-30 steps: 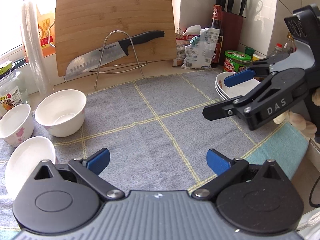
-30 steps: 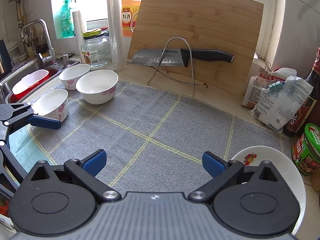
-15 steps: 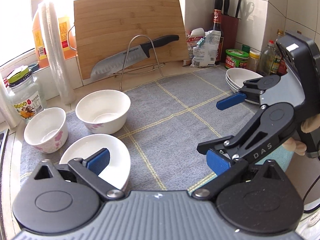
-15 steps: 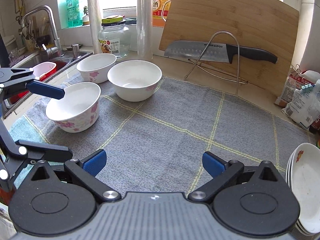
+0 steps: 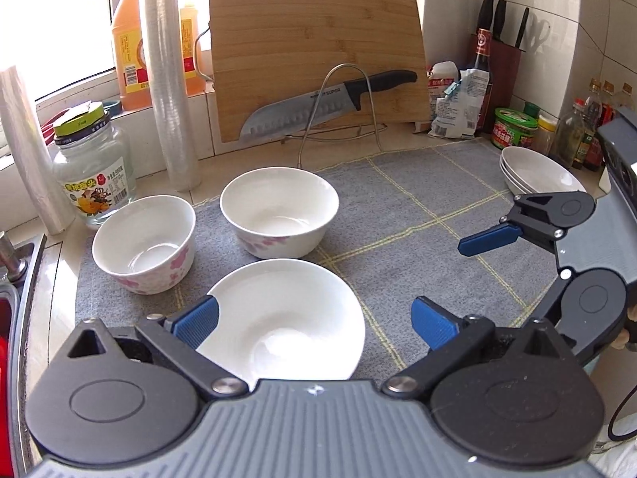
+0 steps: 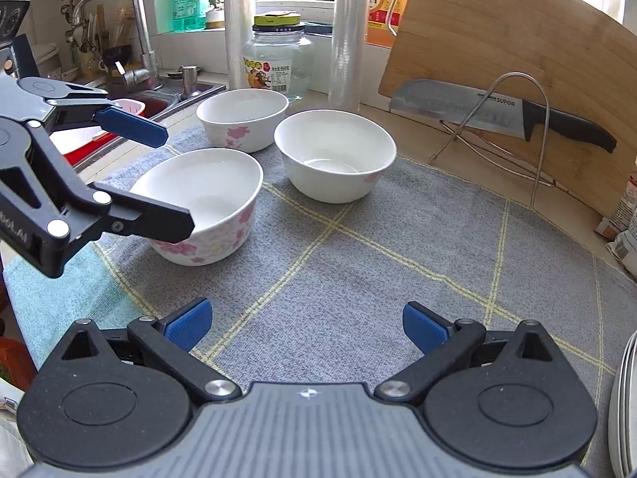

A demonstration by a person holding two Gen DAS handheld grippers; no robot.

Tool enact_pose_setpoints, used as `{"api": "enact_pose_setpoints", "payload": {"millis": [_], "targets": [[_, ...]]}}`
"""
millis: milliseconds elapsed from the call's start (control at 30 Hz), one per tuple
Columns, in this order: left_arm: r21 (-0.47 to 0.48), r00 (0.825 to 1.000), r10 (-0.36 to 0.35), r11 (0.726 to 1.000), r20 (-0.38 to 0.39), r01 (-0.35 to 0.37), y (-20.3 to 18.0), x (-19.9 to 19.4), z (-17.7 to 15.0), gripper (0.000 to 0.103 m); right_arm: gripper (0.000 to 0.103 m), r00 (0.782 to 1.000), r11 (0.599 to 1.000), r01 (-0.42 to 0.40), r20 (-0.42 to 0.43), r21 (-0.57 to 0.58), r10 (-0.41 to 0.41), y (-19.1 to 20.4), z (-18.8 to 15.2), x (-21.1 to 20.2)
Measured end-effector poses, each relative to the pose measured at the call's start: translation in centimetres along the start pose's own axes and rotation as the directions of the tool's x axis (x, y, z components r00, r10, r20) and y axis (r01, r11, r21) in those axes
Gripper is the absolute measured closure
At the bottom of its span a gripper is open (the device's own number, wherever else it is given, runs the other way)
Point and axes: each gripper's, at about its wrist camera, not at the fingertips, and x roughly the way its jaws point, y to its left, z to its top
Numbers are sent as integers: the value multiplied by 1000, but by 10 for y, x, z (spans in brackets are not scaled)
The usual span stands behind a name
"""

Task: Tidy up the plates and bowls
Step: 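Grasp the rim of a white bowl with the left gripper and lift it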

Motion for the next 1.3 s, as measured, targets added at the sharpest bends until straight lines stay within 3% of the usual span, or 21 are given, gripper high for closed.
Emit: {"api": "enact_pose_setpoints", "payload": {"millis": [233,533,700,967,1300], "targets": [[-55,999,28,998,-40,-31,35,15,-2,1,0,999,993,-48,19,-108,50,28,14,14],[-197,993,-31,980,-118,7,71,43,-13,12,0,995,978,-91,18,-187,96,54,27,39],[-197,990,-56,980,-129,30,70,46,-14,20,2,995,974,-91,17,-210,96,60,30,45],[-187,988,-86,980,-129,61,66,48,-11,33,14,994,968,-94,28,-232,103,63,33,45],[-169,985,-111,982,-130,88,60,48,-8,37,20,994,965,-93,32,-246,104,68,33,42]]}}
